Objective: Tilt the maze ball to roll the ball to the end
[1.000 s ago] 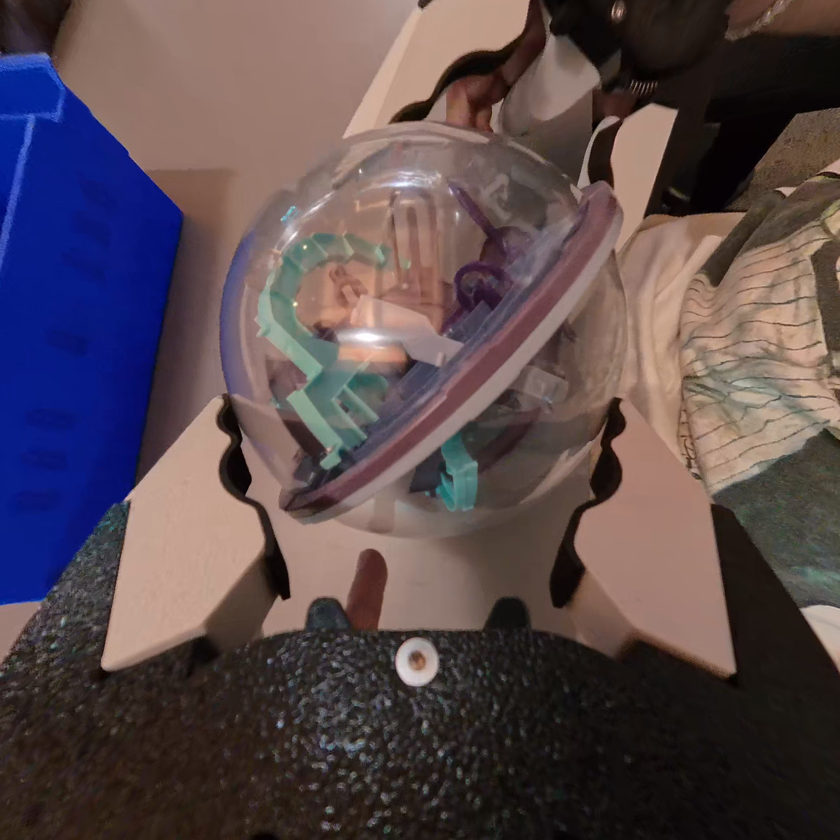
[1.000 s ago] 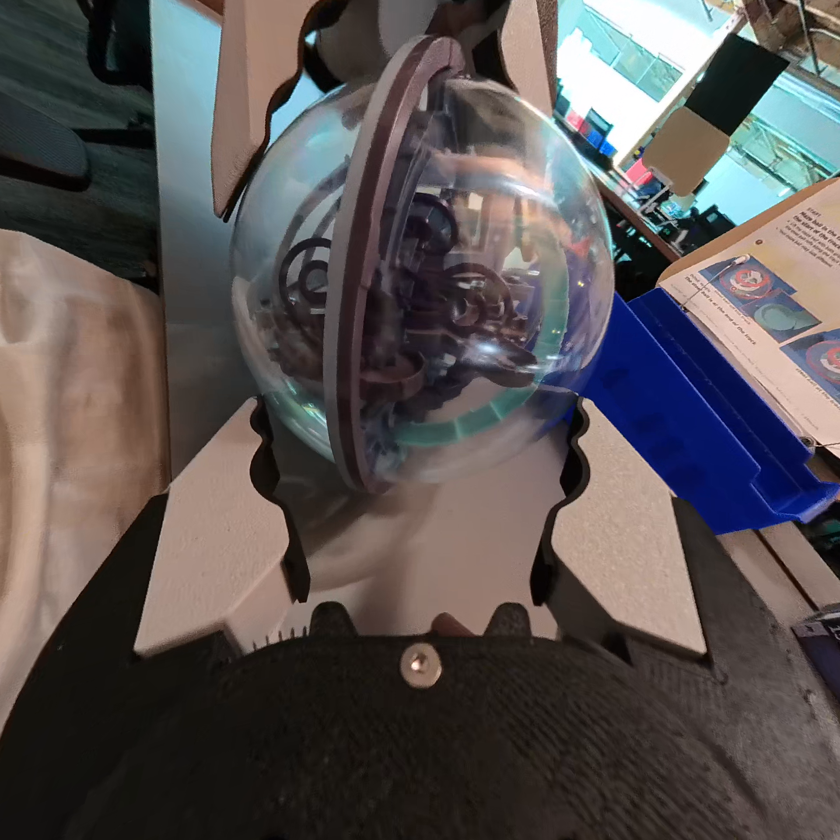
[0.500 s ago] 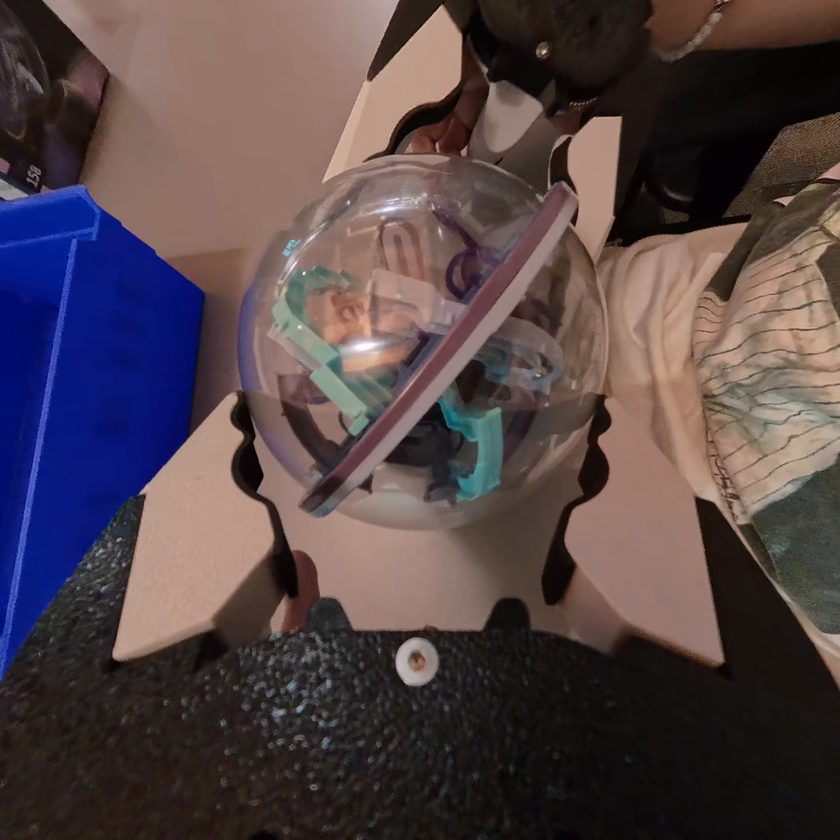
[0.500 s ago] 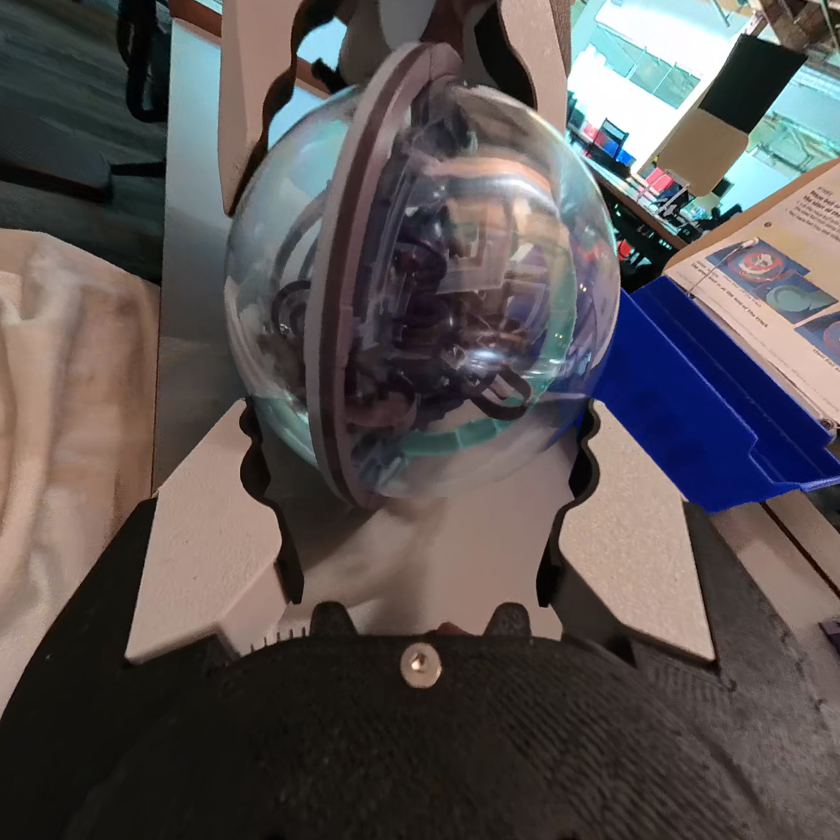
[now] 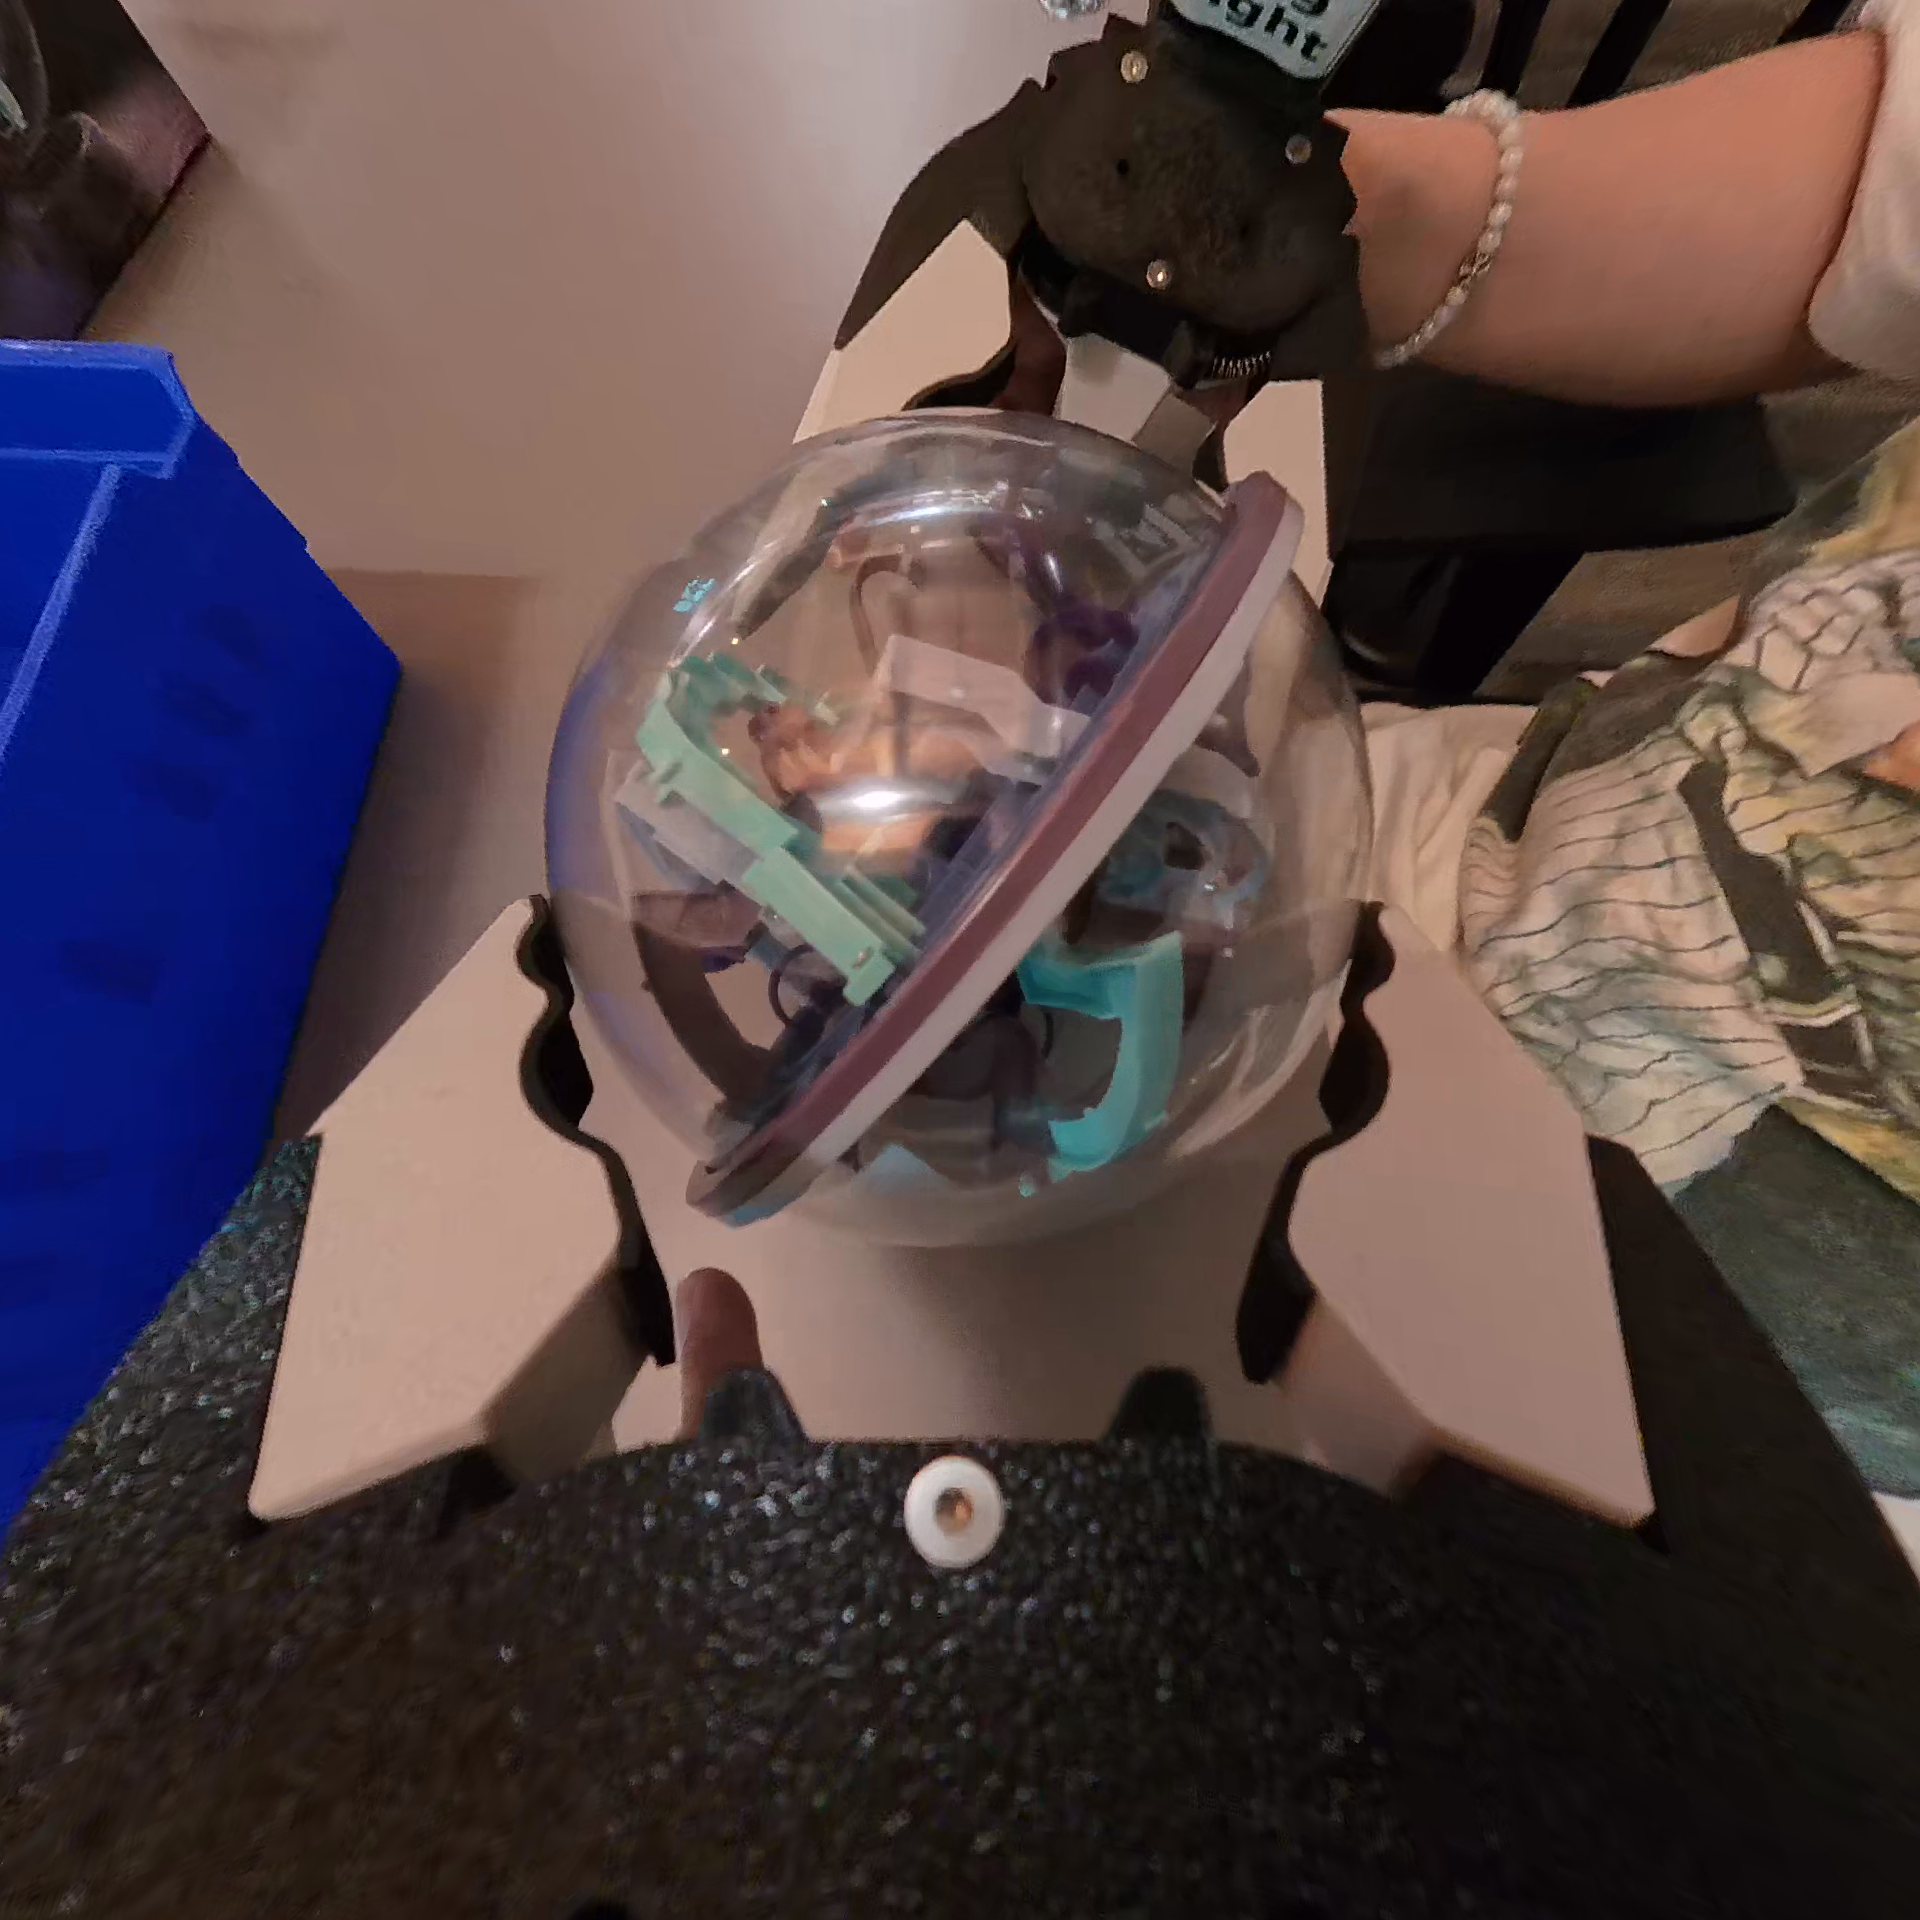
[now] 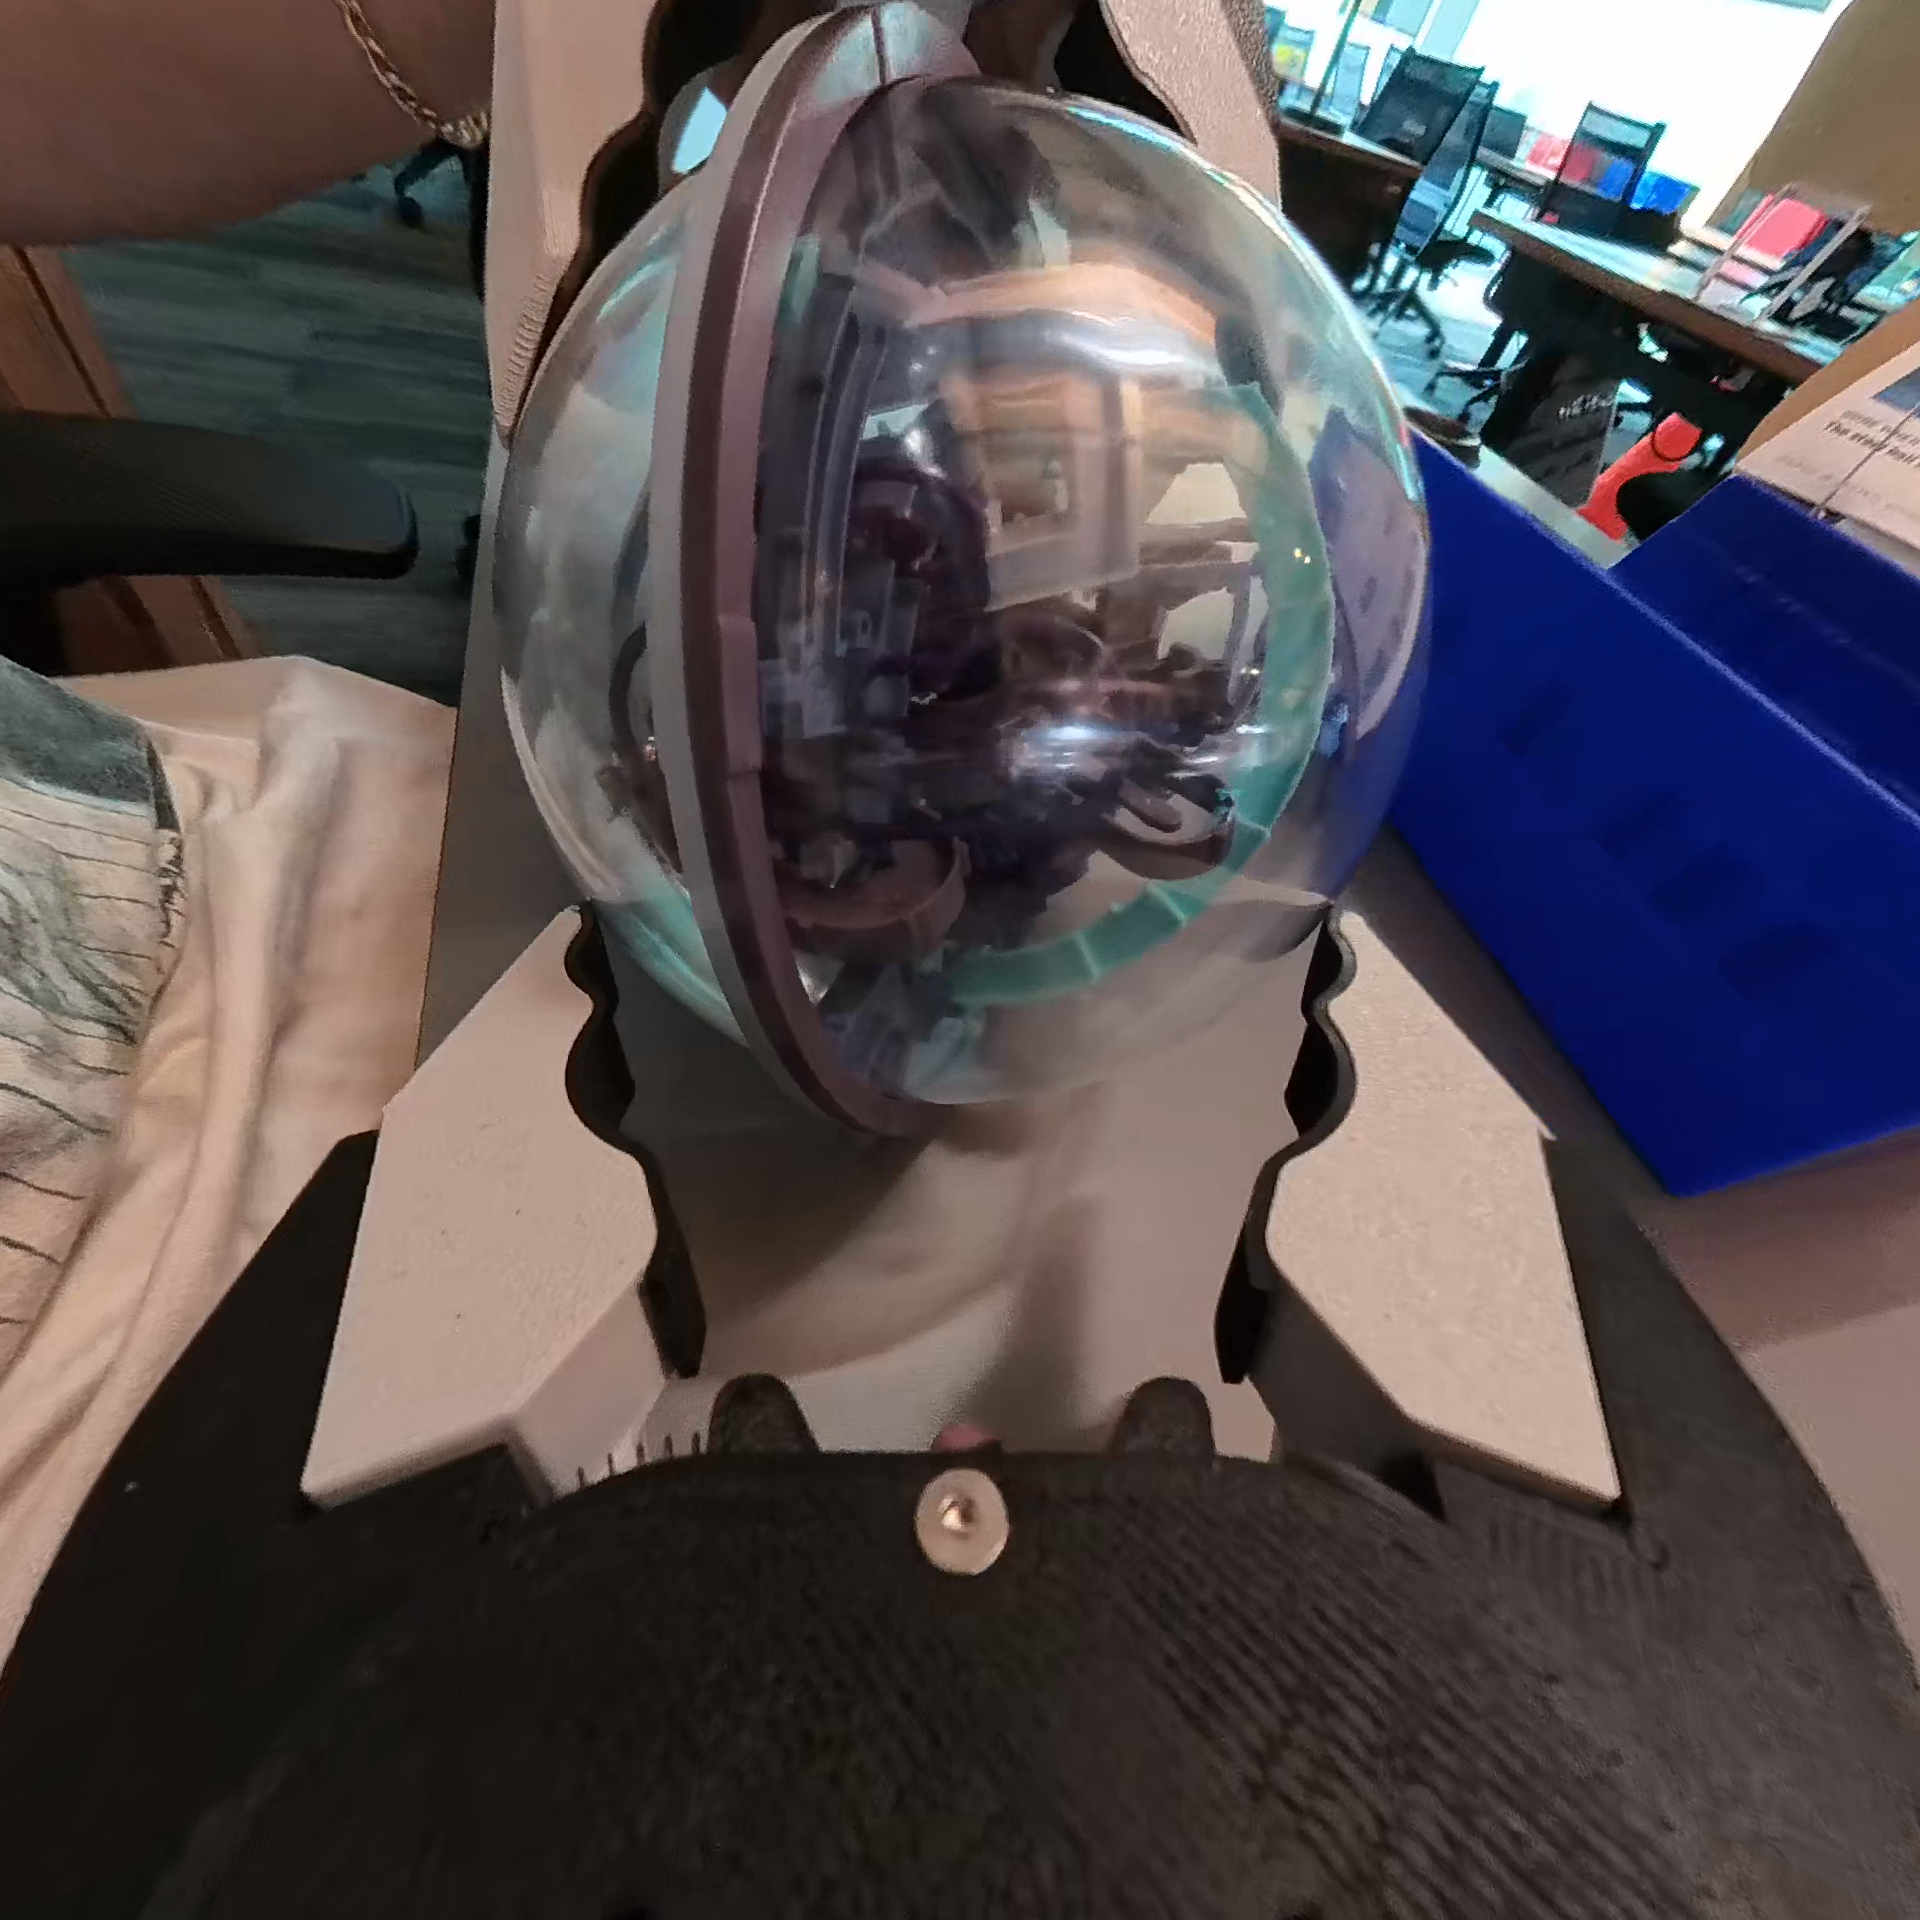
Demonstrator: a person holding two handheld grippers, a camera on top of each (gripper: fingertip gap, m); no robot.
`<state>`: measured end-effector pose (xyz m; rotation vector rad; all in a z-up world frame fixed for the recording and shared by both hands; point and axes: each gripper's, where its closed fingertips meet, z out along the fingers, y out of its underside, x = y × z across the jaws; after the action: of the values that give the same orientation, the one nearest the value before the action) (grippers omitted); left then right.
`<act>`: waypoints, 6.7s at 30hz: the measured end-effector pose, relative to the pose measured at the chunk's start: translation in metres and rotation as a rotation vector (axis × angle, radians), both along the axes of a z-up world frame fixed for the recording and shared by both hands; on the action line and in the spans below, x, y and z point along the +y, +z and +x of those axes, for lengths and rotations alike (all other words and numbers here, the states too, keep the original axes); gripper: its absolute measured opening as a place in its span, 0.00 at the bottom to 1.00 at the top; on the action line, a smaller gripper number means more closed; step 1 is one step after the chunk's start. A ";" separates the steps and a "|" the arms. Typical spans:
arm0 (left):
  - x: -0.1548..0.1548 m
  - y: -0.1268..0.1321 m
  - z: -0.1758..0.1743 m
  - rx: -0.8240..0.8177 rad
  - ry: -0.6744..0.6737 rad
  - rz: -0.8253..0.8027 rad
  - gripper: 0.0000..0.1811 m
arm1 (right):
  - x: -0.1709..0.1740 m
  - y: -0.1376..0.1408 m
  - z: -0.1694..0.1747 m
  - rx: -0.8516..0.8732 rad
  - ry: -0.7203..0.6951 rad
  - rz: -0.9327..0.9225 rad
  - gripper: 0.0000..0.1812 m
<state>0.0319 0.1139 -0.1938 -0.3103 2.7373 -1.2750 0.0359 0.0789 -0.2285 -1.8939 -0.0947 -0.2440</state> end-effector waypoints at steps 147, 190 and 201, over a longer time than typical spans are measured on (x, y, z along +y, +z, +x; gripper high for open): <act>0.016 0.030 0.061 0.237 0.684 -0.518 0.70 | 0.022 0.015 0.032 -0.055 -0.032 0.036 0.74; 0.008 0.020 0.055 0.344 0.503 -0.456 0.79 | 0.049 0.023 0.021 0.022 0.067 0.064 0.86; 0.019 0.054 0.060 0.122 0.401 -0.539 0.57 | 0.049 0.022 0.025 0.040 0.121 0.044 0.80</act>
<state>0.0921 0.1331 -0.1403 -0.9502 2.1925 -1.8763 0.0605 0.1276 -0.2064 -1.8411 -0.1747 -0.1243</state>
